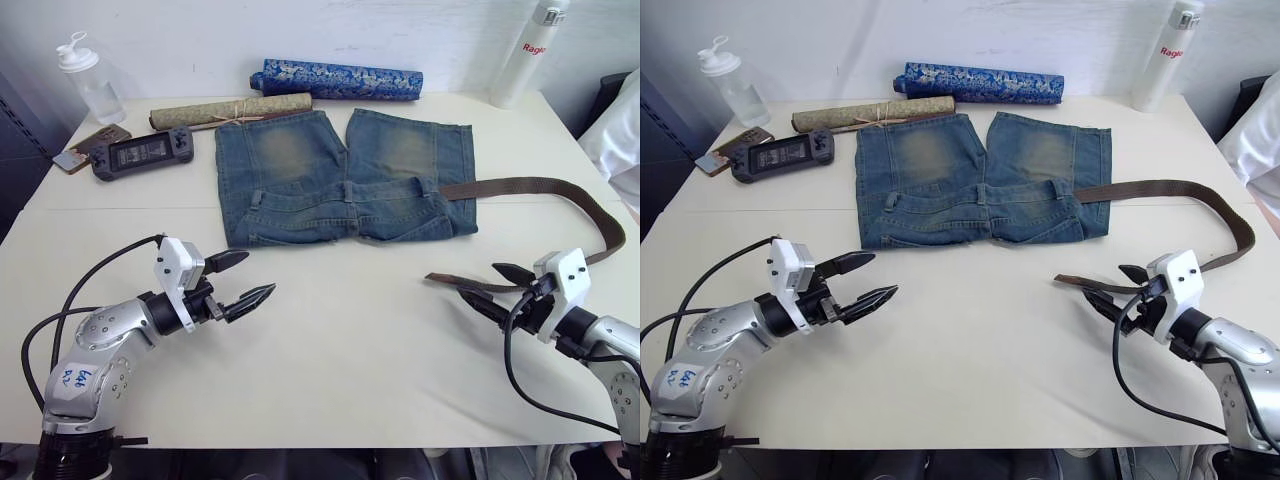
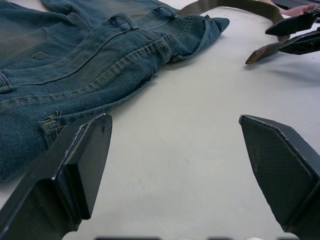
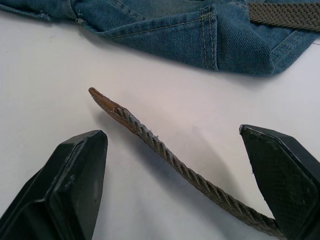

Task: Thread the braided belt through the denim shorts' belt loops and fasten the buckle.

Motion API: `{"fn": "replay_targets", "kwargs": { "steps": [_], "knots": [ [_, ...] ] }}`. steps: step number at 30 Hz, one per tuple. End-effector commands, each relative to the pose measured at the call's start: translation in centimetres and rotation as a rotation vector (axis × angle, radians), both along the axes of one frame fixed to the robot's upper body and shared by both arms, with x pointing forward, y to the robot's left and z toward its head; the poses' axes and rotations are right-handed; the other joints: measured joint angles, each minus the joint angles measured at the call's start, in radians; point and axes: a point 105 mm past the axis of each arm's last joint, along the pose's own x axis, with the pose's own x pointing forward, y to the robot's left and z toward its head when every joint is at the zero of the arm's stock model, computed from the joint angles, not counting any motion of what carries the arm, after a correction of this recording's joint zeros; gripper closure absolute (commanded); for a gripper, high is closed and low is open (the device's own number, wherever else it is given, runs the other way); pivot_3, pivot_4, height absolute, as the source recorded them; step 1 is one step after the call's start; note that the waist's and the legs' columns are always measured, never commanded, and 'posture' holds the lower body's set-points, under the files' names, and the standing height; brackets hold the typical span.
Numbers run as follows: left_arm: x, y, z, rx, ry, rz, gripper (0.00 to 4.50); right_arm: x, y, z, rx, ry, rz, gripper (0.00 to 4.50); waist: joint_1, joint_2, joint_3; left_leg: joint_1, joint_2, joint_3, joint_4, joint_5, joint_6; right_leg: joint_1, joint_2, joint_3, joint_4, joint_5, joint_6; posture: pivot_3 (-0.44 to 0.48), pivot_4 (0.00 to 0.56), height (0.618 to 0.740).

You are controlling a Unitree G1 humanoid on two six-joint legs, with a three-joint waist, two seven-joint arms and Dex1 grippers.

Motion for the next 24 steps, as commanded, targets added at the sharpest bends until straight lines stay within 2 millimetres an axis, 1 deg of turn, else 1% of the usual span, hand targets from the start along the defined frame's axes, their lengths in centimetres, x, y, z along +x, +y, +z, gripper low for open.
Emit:
{"fn": "replay_targets", "kwargs": {
  "steps": [1,4,14,19,24],
  "knots": [
    [-0.19,-0.03,1.23,-0.001,-0.040,-0.017,0.08,-0.09,-0.36,1.55,-0.005,-0.064,-0.006,0.00,0.000,0.000,0.000,0.000,0.000,0.000,0.000,0.000,0.000,0.000,0.000,0.000,0.000,0.000,0.000,0.000,0.150,0.645],
    [-0.13,-0.06,1.52,-0.006,-0.048,-0.017,0.08,-0.20,-0.08,2.19,0.011,-0.085,0.007,0.00,0.000,0.000,0.000,0.000,0.000,0.000,0.000,0.000,0.000,0.000,0.000,0.000,0.000,0.000,0.000,0.000,0.150,0.645],
    [-0.27,-0.15,1.67,-0.006,-0.050,-0.021,0.08,-0.34,0.20,2.22,0.012,-0.078,0.031,0.00,0.000,0.000,0.000,0.000,0.000,0.000,0.000,0.000,0.000,0.000,0.000,0.000,0.000,0.000,0.000,0.000,0.150,0.645],
    [-0.30,-0.24,1.68,-0.003,-0.049,-0.027,0.08,-0.43,-0.14,2.31,-0.013,-0.058,0.054,0.00,0.000,0.000,0.000,0.000,0.000,0.000,0.000,0.000,0.000,0.000,0.000,0.000,0.000,0.000,0.000,0.000,0.150,0.645],
    [-0.54,-0.60,1.66,0.007,-0.040,-0.060,0.08,-0.49,-0.60,2.11,-0.099,0.004,0.107,0.00,0.000,0.000,0.000,0.000,0.000,0.000,0.000,0.000,0.000,0.000,0.000,0.000,0.000,0.000,0.000,0.000,0.150,0.645]
  ]
}}
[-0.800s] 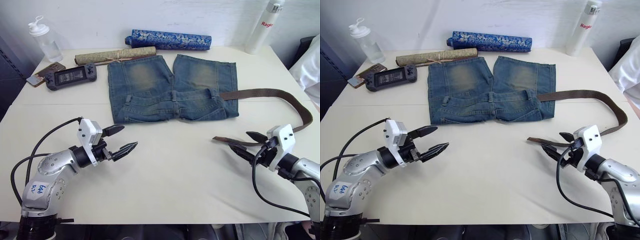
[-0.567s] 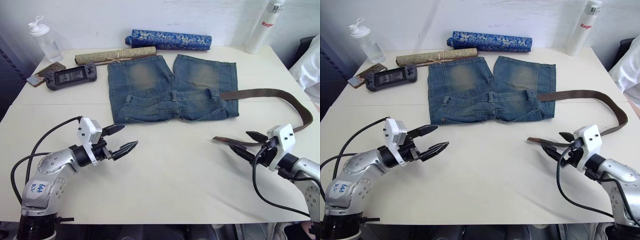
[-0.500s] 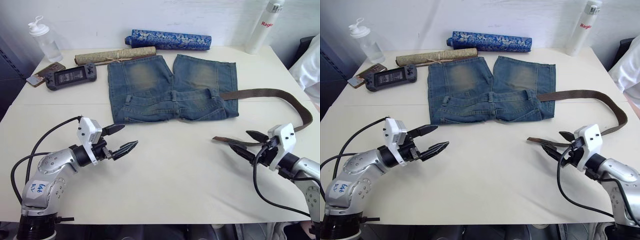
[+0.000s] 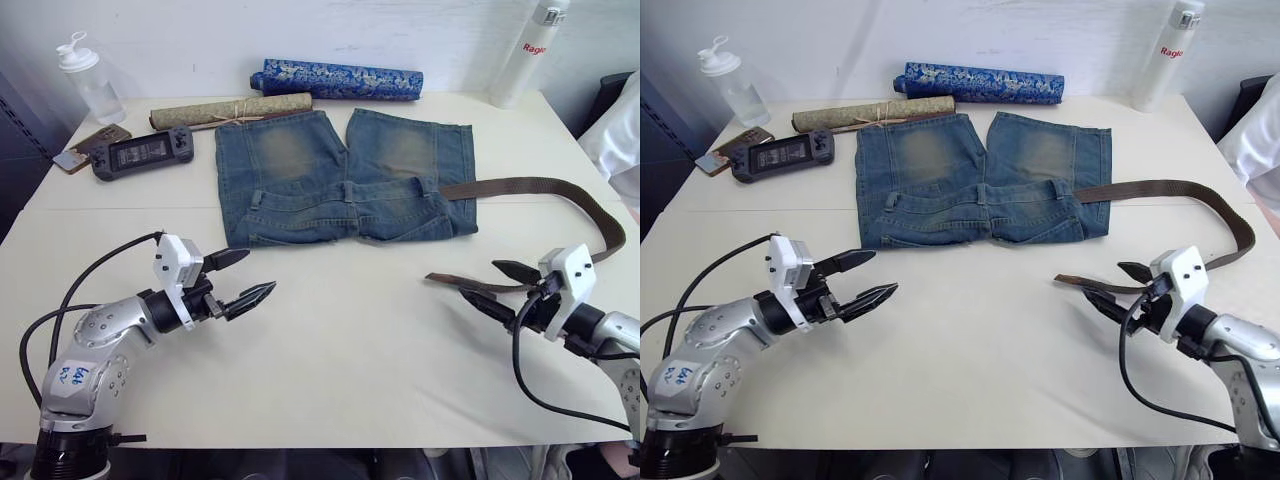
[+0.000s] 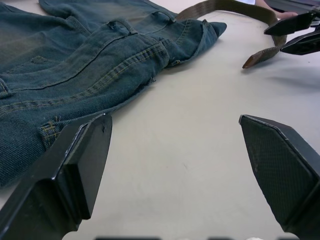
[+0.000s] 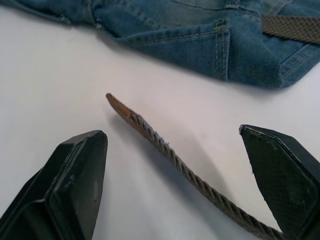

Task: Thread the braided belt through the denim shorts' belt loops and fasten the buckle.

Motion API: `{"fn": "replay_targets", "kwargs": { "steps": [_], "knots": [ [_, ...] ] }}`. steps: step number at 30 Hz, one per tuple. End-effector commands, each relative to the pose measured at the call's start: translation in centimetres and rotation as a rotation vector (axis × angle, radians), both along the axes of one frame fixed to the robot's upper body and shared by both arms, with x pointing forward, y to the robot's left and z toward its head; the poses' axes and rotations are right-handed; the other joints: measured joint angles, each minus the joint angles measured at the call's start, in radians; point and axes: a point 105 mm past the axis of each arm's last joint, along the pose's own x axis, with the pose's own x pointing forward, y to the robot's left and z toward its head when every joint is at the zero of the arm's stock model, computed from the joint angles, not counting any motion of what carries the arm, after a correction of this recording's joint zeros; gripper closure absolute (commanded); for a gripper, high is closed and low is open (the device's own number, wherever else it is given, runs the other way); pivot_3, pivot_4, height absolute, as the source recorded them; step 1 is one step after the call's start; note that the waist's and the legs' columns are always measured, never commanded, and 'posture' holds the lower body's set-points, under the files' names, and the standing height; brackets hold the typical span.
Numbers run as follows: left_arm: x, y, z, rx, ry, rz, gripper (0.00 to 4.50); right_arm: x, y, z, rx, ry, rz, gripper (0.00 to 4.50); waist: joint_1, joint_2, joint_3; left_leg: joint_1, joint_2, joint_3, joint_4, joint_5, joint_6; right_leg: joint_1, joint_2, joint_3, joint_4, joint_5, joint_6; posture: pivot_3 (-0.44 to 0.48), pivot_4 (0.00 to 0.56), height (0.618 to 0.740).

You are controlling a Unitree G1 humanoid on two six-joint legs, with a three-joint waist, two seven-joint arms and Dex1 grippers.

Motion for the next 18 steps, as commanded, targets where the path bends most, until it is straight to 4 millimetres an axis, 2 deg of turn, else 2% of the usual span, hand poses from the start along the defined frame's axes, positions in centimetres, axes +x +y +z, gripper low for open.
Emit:
{"fn": "replay_targets", "kwargs": {
  "steps": [1,4,7,10,16,18],
  "knots": [
    [-0.7,-0.8,1.2,0.009,-0.039,-0.066,0.08,0.0,-0.4,0.9,-0.076,0.004,0.042,0.00,0.000,0.000,0.000,0.000,0.000,0.000,0.000,0.000,0.000,0.000,0.000,0.000,0.000,0.000,0.000,0.000,0.150,0.645],
    [-1.4,-1.3,0.9,0.055,-0.022,-0.137,0.08,0.6,-0.4,0.8,-0.162,0.077,0.082,0.00,-0.005,0.000,0.000,0.000,0.000,0.000,0.000,0.000,0.000,0.000,0.000,0.000,0.000,0.000,0.000,0.000,0.150,0.645],
    [-2.1,-1.9,1.0,0.082,-0.017,-0.204,0.08,1.6,-1.2,0.5,-0.311,0.193,0.113,0.00,-0.010,0.000,0.000,0.000,0.000,0.000,0.000,0.000,0.000,0.000,0.000,0.000,0.000,-0.002,-0.003,0.000,0.150,0.645],
    [-2.2,-2.3,1.1,0.083,-0.018,-0.224,0.08,2.3,-1.5,0.5,-0.373,0.253,0.144,0.00,-0.019,0.001,0.001,0.000,0.001,0.001,0.000,0.000,0.000,-0.001,-0.001,0.000,0.000,-0.005,-0.009,0.000,0.150,0.645],
    [-2.5,-2.7,1.0,0.077,-0.015,-0.234,0.08,4.0,-1.9,-0.6,-0.458,0.313,0.163,0.00,-0.023,0.001,0.001,-0.001,0.000,0.001,0.000,0.000,0.000,-0.001,-0.001,0.000,0.000,-0.003,-0.007,0.000,0.150,0.645],
    [-2.6,-2.7,1.0,0.074,-0.014,-0.229,0.00,4.2,-1.7,-1.5,-0.474,0.343,0.190,0.61,-0.024,0.001,0.001,0.000,0.000,0.001,0.000,0.000,0.000,-0.001,-0.001,0.000,0.000,-0.003,-0.006,0.000,0.150,0.645]
  ]
}}
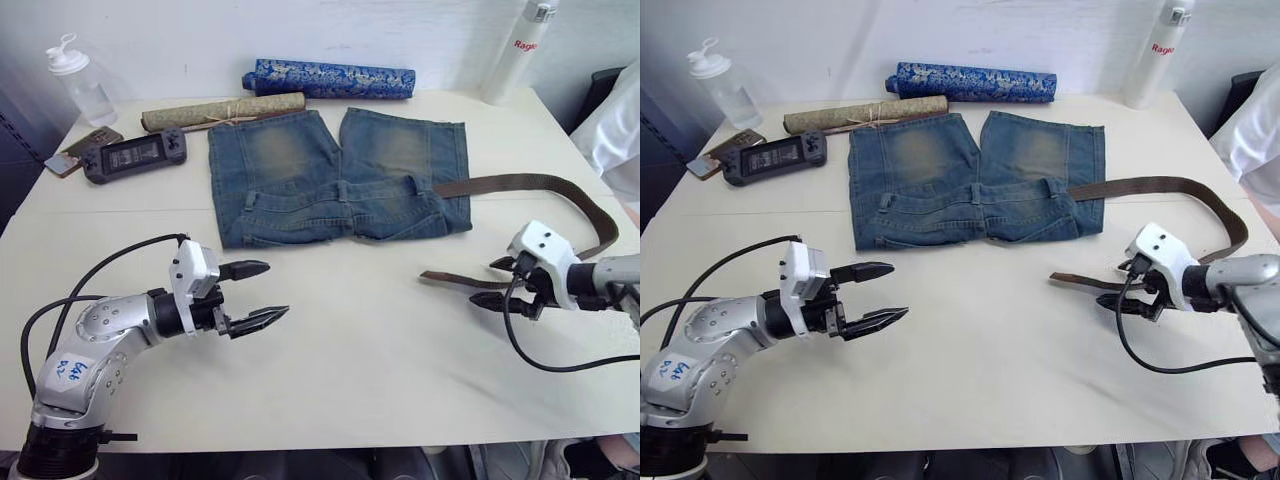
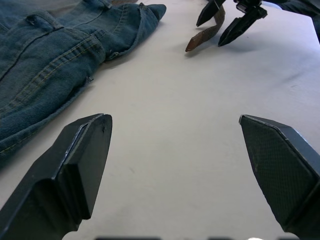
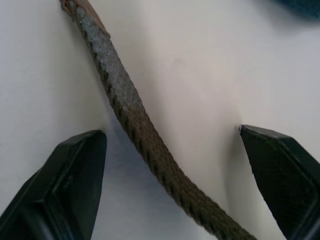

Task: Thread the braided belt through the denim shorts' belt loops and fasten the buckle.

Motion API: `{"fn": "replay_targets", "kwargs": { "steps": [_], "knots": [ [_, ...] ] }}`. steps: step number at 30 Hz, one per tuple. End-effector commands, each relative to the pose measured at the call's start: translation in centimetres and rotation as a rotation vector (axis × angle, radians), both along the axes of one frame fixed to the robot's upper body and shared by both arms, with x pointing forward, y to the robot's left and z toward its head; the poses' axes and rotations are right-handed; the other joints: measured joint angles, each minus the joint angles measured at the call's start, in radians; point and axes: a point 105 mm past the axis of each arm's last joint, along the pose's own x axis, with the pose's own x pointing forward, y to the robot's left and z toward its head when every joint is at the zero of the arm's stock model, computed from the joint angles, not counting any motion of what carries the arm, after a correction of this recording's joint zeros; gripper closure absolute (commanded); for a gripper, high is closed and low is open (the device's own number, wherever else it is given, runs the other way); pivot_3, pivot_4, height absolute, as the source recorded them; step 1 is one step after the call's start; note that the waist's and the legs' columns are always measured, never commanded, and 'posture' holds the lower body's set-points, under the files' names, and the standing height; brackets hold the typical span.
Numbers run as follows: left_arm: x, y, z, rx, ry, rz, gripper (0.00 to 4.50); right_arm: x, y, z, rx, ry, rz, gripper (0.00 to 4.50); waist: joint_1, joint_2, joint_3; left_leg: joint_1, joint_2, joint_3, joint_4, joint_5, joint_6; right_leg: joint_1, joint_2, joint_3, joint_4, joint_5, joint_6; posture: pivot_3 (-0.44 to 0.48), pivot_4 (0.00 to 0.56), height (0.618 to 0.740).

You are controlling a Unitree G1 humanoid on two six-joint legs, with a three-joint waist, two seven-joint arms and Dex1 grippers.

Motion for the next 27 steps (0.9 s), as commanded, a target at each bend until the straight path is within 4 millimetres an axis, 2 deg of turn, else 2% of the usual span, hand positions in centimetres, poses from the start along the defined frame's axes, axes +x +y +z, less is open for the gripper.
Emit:
{"fn": "replay_targets", "kwargs": {
  "steps": [1,2,3,4,6,9,11,16,21,23,27],
  "knots": [
    [-0.7,-0.5,1.0,-0.013,-0.038,-0.021,0.00,0.2,-0.2,-1.4,-0.055,0.041,0.027,0.85,0.000,0.000,0.000,0.000,0.000,0.000,0.000,0.000,0.000,0.000,0.000,0.000,0.000,0.000,0.000,0.000,0.150,0.645],
    [-0.7,-0.5,1.0,-0.013,-0.038,-0.018,0.00,0.2,-0.1,-1.6,-0.056,0.049,0.036,1.33,0.000,0.000,0.000,0.000,0.000,0.000,0.000,0.000,0.000,0.000,0.000,0.000,0.000,0.000,0.000,0.000,0.150,0.645],
    [-0.7,-0.4,1.0,-0.013,-0.039,-0.017,0.00,0.1,0.1,-1.7,-0.050,0.055,0.049,1.52,0.000,-0.001,-0.001,0.001,0.000,0.000,0.000,0.000,0.000,0.001,0.000,0.000,0.000,0.000,0.000,0.000,0.150,0.645],
    [-0.8,-0.4,1.1,-0.014,-0.039,-0.016,0.00,0.0,0.3,-1.6,-0.038,0.058,0.066,2.18,0.000,-0.003,-0.002,0.001,0.000,0.000,0.000,0.000,0.000,0.001,0.000,0.000,0.000,0.000,0.000,0.000,0.150,0.645],
    [-0.8,-0.4,1.2,-0.017,-0.038,-0.015,0.00,-0.4,1.0,-1.5,-0.023,0.068,0.111,2.91,0.000,-0.003,-0.002,0.001,0.000,0.000,0.000,0.000,0.000,0.001,0.000,0.000,0.000,0.000,0.000,0.000,0.150,0.645],
    [-0.7,-0.4,1.2,-0.021,-0.035,-0.013,0.00,-1.0,2.2,-1.1,-0.004,0.068,0.198,4.32,0.001,-0.003,-0.002,0.001,0.000,0.000,0.001,0.000,0.000,0.001,0.000,0.000,0.000,0.000,0.000,0.000,0.150,0.645],
    [-0.5,-0.5,1.2,-0.025,-0.033,-0.013,0.00,-1.6,3.7,-0.5,0.037,0.066,0.279,4.42,0.001,-0.003,-0.002,0.001,0.000,0.000,0.001,0.000,0.000,0.001,0.000,0.000,0.000,0.000,0.001,0.000,0.150,0.645],
    [-0.1,-1.3,1.9,-0.080,-0.015,-0.073,0.00,-3.6,9.8,2.5,0.187,0.055,0.479,4.42,0.000,-0.001,-0.001,0.000,0.001,0.000,0.001,0.000,-0.001,-0.001,0.000,0.000,0.001,0.004,0.007,0.000,0.150,0.645],
    [-0.2,-3.4,2.3,-0.055,-0.020,-0.224,0.00,-5.5,14.9,2.8,0.147,0.046,0.661,4.42,0.005,0.000,0.000,0.000,0.000,-0.001,0.001,0.000,-0.003,0.000,0.000,0.000,0.000,0.004,0.007,0.000,0.150,0.645],
    [-0.3,-3.9,2.2,-0.039,-0.016,-0.269,0.00,-5.5,16.0,2.7,0.117,0.024,0.685,4.42,0.004,0.000,0.000,0.000,0.000,-0.001,0.000,-0.001,-0.004,0.000,0.000,0.000,-0.001,0.004,0.007,0.000,0.150,0.645],
    [-0.3,-4.5,1.6,-0.004,-0.009,-0.310,0.00,-5.6,16.7,2.5,0.081,0.009,0.704,4.42,0.004,0.000,0.000,0.000,-0.001,-0.001,0.000,0.000,-0.007,0.000,0.000,0.000,-0.002,0.004,0.008,0.000,0.150,0.645]
  ]
}}
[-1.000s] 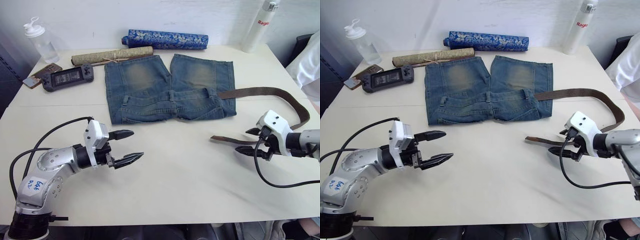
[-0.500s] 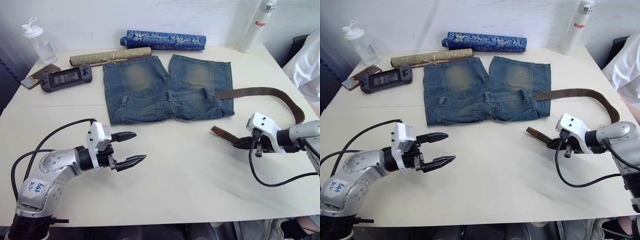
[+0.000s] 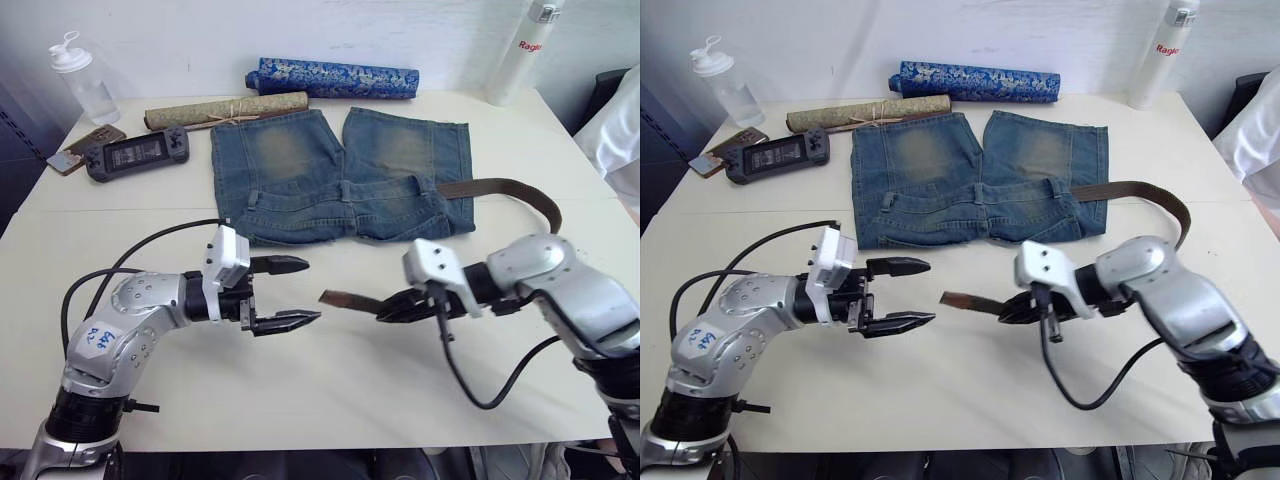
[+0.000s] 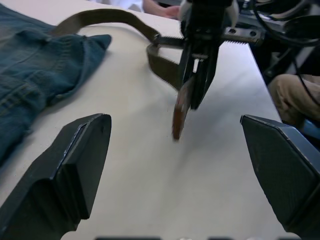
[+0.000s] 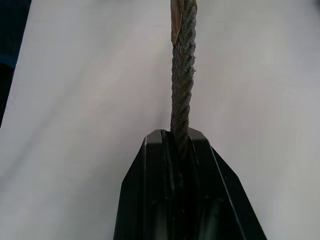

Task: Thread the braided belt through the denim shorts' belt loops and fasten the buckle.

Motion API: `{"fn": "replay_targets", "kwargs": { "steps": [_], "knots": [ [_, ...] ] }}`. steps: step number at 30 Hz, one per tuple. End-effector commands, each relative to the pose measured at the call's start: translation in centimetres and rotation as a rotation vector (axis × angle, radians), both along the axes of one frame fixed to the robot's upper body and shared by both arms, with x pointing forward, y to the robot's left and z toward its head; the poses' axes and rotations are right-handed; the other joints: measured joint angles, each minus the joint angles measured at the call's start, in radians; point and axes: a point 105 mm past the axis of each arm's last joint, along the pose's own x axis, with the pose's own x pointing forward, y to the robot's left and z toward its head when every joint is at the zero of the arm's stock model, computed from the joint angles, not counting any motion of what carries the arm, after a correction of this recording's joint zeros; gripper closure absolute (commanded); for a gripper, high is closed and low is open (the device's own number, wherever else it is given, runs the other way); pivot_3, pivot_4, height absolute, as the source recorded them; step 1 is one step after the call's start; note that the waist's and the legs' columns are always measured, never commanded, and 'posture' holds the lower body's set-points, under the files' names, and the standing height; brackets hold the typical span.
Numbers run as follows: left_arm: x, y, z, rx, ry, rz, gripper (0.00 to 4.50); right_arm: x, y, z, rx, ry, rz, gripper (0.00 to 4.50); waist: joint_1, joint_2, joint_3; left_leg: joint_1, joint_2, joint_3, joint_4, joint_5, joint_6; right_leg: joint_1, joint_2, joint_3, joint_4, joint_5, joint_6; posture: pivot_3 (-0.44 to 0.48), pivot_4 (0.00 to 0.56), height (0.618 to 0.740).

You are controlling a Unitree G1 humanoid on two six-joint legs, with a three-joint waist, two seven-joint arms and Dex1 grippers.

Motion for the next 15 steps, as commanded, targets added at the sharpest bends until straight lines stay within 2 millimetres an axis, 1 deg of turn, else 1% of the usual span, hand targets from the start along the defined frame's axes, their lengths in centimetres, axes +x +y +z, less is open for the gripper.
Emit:
{"fn": "replay_targets", "kwargs": {
  "steps": [1,7,10,13,14,15],
  "knots": [
    [0.0,-0.7,-0.1,0.029,-0.030,-0.045,0.00,0.0,0.6,1.0,-0.017,-0.076,0.014,4.42,0.000,0.000,0.000,0.000,0.000,0.000,0.000,0.000,0.000,0.000,0.000,0.000,0.000,0.000,0.000,0.000,0.150,0.645],
    [0.4,-1.4,-0.8,0.044,-0.019,-0.060,0.00,-0.2,1.0,1.1,-0.013,-0.090,0.009,4.42,-0.004,0.000,0.000,0.000,0.000,0.000,0.000,0.000,0.000,0.000,0.000,0.000,0.000,0.000,0.001,0.000,0.150,0.645],
    [0.4,-1.6,-0.9,0.054,-0.020,-0.069,0.75,-0.3,1.2,1.2,-0.004,-0.086,0.010,4.50,-0.003,0.000,0.000,0.000,0.000,0.000,0.000,0.000,0.000,0.000,0.000,0.000,0.000,0.000,0.001,0.000,0.150,0.645],
    [0.5,-1.7,-1.0,0.054,-0.027,-0.068,2.09,-0.3,1.3,1.3,0.003,-0.085,0.009,4.50,-0.003,0.000,0.000,0.000,0.000,0.000,0.000,0.000,0.000,0.000,0.000,0.000,0.000,0.000,0.001,0.000,0.150,0.645],
    [0.5,-1.7,-1.0,0.050,-0.028,-0.066,2.68,-0.3,1.4,1.3,0.004,-0.085,0.009,4.50,-0.003,0.000,0.000,0.000,0.000,0.000,0.000,0.000,0.000,0.000,0.000,0.000,0.000,0.000,0.001,0.000,0.150,0.645],
    [0.6,-1.7,-0.9,0.044,-0.028,-0.065,3.17,-0.4,1.4,1.3,0.006,-0.084,0.009,4.50,-0.002,0.000,0.000,0.000,0.000,0.000,0.000,0.000,0.000,0.000,0.000,0.000,0.000,0.000,0.001,0.000,0.150,0.645]
  ]
}}
